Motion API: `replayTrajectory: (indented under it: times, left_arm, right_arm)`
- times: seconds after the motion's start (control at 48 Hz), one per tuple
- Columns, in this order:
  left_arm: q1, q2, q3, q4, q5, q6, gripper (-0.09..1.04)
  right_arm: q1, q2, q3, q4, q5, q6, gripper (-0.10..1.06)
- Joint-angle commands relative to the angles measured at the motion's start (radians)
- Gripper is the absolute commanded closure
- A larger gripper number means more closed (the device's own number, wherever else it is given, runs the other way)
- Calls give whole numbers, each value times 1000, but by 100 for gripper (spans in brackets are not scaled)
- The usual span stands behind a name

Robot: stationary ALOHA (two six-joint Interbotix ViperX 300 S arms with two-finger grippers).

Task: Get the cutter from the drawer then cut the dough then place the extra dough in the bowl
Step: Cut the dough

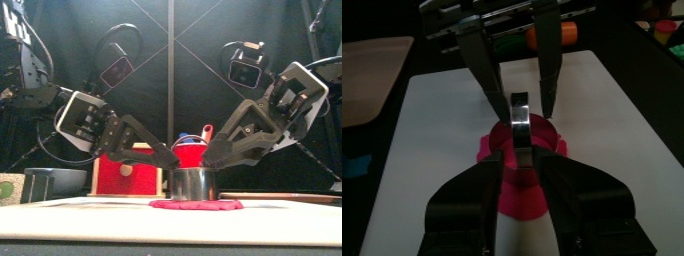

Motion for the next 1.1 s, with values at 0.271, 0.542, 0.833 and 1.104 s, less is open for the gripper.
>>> replayTrajectory:
  times: [0.271, 0.542, 0.833, 1.104]
  left_arm:
    - [6, -17, -17, 2, -8, -3, 25]
    - [-3, -25, -15, 3, -8, -2, 26]
    - [-15, -40, -11, 26, 2, 2, 40]
    - [-26, -43, -9, 37, 34, 3, 46]
  right_arm:
    - [-2, -17, -20, 2, 8, 0, 25]
    - [-3, -17, -20, -2, 12, -2, 42]
    - [-3, -15, -20, -9, 20, -2, 45]
    - [-8, -18, -20, -9, 37, -3, 45]
